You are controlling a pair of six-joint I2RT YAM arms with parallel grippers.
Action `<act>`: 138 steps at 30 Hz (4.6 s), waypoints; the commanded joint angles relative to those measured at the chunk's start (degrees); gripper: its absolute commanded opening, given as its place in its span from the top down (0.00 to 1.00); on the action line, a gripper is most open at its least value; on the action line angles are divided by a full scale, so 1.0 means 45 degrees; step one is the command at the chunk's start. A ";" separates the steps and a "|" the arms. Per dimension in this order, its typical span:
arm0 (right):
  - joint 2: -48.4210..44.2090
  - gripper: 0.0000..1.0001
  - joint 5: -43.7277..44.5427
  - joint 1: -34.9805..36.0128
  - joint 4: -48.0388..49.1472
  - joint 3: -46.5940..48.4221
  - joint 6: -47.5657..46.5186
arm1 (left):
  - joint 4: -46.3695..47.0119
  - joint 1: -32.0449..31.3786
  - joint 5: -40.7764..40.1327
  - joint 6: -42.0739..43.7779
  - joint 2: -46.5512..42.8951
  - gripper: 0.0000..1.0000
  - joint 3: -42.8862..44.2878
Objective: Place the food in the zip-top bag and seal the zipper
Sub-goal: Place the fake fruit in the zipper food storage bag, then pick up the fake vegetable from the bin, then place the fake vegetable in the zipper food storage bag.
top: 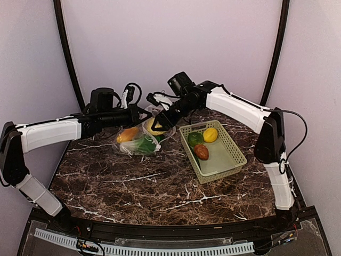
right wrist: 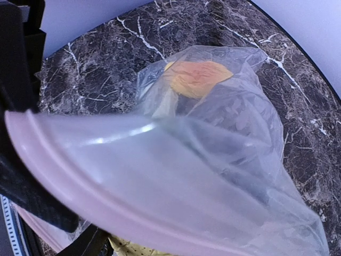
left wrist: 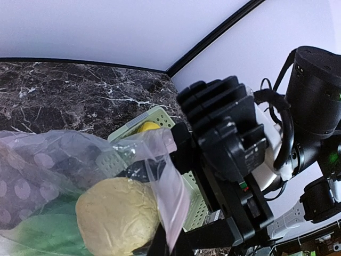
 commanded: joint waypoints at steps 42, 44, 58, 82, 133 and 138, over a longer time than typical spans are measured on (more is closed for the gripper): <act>-0.6134 0.17 0.0417 -0.2885 0.2006 -1.0016 -0.3467 | -0.2474 0.2963 0.2126 0.0336 0.0709 0.99 0.1053; -0.5931 0.18 0.0311 -0.3046 0.2009 -1.0148 -0.3279 | -0.2994 0.2860 0.1817 0.1005 0.0661 0.99 0.1282; -0.4297 0.17 -0.0101 -0.3562 0.1719 -1.0238 -0.2656 | -0.4637 0.2108 -0.0834 0.4184 -0.0088 0.99 0.1899; -0.4016 0.49 0.1826 -0.3563 0.1282 -0.9600 -0.2819 | -0.3959 0.1816 -0.0278 0.3880 0.0128 0.99 0.1545; 0.1911 0.29 0.1320 0.1182 0.0887 0.2826 0.0348 | -0.0619 0.1835 0.2109 0.1818 -0.0007 0.99 0.0295; 0.0088 0.23 0.1477 0.1194 0.0756 0.1402 -0.0257 | -0.0842 0.1899 0.1745 0.1837 -0.0096 0.99 0.0312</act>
